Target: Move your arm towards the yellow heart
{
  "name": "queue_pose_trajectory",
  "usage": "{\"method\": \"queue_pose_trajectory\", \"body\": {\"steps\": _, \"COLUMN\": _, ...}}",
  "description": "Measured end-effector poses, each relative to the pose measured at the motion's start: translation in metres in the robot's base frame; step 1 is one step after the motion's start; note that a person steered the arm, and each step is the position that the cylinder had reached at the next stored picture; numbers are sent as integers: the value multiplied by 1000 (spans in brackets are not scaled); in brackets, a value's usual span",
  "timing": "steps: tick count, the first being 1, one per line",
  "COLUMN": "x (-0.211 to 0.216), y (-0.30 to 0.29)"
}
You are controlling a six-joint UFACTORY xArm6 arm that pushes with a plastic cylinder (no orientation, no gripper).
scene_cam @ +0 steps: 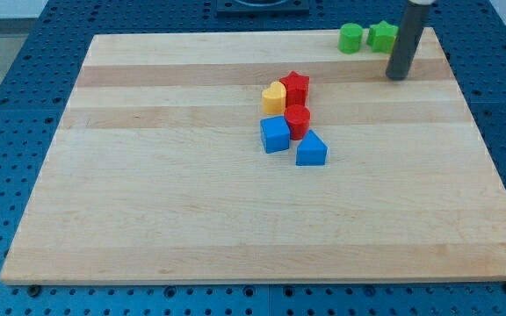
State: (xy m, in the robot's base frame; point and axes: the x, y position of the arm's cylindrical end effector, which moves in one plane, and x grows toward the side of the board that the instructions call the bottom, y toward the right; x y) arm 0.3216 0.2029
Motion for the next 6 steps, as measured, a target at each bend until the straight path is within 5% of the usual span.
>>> {"method": "queue_pose_trajectory", "body": {"steps": 3, "x": -44, "y": -215}}
{"method": "queue_pose_trajectory", "body": {"steps": 4, "x": 4, "y": -258}}
{"method": "queue_pose_trajectory", "body": {"steps": 6, "x": 50, "y": -187}}
